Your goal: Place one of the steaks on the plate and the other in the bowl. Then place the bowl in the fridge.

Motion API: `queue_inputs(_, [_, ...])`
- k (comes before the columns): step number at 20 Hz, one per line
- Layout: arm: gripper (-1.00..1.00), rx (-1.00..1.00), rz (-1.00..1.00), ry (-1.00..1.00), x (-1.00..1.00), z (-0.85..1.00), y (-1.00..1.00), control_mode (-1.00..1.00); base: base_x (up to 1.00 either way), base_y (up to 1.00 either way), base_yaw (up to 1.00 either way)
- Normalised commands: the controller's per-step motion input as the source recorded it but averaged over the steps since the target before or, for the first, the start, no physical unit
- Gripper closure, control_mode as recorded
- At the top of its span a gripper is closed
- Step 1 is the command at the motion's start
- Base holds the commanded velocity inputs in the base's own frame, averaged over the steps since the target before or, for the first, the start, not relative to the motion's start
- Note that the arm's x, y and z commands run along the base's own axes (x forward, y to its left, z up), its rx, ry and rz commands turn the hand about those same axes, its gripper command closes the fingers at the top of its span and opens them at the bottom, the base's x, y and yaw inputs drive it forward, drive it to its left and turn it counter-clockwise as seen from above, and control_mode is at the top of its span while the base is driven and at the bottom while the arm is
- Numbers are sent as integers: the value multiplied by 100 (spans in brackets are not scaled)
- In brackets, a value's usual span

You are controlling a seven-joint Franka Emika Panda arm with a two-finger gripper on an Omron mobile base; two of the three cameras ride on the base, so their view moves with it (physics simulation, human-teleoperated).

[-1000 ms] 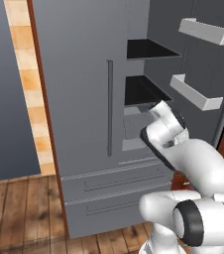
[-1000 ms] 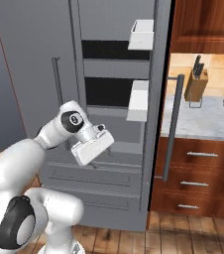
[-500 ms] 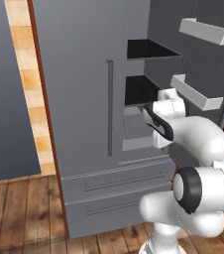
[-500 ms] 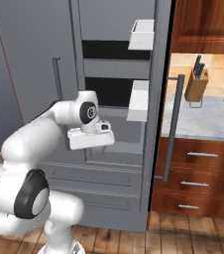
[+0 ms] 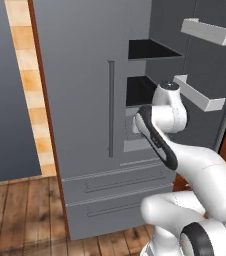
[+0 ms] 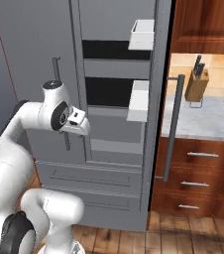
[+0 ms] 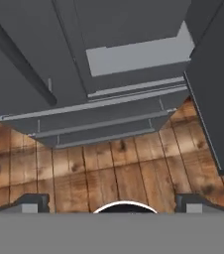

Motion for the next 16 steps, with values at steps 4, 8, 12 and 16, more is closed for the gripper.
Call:
queue_inputs(4, [-100,-5,-30,-31,11,14,82,-100,0,0,0])
queue_inputs(8, [-100,1,0,0,35,0,20,-100,0,0,0])
queue_inputs(12, [-100,1,14,6,82,9,50,-100,0,0,0])
queue_inputs(16, [-100,4,28,2,87,19,26,-100,0,0,0])
